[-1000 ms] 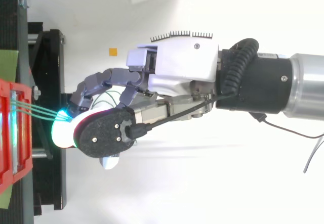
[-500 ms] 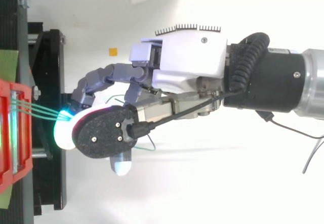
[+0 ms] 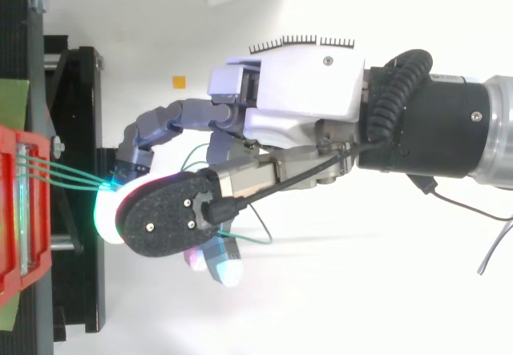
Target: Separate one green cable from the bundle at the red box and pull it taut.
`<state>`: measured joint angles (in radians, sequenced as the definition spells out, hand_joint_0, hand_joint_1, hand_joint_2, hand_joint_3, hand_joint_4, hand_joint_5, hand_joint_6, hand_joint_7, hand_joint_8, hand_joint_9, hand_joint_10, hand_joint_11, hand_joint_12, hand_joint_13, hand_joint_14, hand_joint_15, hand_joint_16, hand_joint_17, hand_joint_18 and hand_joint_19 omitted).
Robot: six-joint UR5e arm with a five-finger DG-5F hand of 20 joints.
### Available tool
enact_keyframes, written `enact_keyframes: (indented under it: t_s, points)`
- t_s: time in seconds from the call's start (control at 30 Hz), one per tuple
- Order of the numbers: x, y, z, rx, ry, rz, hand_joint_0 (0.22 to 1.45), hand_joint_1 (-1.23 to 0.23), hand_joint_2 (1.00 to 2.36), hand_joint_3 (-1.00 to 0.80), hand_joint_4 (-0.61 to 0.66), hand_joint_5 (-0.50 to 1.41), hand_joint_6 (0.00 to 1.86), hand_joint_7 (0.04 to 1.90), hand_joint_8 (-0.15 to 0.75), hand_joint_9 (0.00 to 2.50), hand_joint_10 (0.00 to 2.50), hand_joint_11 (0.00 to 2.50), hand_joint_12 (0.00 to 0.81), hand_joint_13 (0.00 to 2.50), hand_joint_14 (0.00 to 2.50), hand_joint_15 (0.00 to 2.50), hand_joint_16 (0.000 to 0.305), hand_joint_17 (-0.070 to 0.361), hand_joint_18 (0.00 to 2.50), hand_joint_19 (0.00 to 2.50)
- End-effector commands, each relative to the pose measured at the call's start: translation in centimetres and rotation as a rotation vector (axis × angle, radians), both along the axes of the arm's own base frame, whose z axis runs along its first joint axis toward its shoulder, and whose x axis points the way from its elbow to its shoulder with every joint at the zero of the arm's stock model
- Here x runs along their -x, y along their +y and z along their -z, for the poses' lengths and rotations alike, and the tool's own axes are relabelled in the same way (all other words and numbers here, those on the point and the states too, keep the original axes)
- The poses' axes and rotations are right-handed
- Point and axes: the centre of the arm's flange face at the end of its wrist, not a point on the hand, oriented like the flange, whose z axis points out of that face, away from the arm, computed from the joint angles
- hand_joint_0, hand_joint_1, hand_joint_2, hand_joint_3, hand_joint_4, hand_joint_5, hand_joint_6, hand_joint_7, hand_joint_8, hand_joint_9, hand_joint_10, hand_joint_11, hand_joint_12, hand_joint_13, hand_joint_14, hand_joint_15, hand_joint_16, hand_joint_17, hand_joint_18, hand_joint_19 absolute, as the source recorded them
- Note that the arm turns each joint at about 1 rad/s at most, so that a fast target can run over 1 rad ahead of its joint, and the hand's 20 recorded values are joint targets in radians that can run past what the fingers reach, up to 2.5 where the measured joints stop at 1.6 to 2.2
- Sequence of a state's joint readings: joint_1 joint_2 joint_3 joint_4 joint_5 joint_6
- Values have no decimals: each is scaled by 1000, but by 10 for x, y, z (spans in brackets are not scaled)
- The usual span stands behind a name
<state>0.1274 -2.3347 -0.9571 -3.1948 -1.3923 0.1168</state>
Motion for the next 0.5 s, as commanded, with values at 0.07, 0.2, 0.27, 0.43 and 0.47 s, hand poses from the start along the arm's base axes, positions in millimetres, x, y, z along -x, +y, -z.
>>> enact_keyframes:
  t_s: [0.07,0.2,0.27,0.43,0.47]
  points:
    - [0,0,0,3,1,0,420,-512,1000,-500,302,68,505,1046,224,1689,18,522,411,1285,16,579,79,178,1218,321]
    - [0,0,0,5,1,0,420,-502,1000,-500,274,86,505,1077,219,1787,16,500,403,1364,16,585,78,175,1262,315]
    - [0,0,1,4,2,0,412,-481,1000,-500,280,88,505,1081,218,1800,15,492,405,1376,16,585,78,177,1285,314]
    - [0,0,1,5,1,0,413,-451,1000,-500,235,103,505,1122,216,1881,18,486,402,1446,17,582,78,175,1317,318]
    - [0,0,1,5,1,2,410,-442,1000,-500,226,108,505,1135,216,1921,16,488,401,1464,18,573,78,175,1336,309]
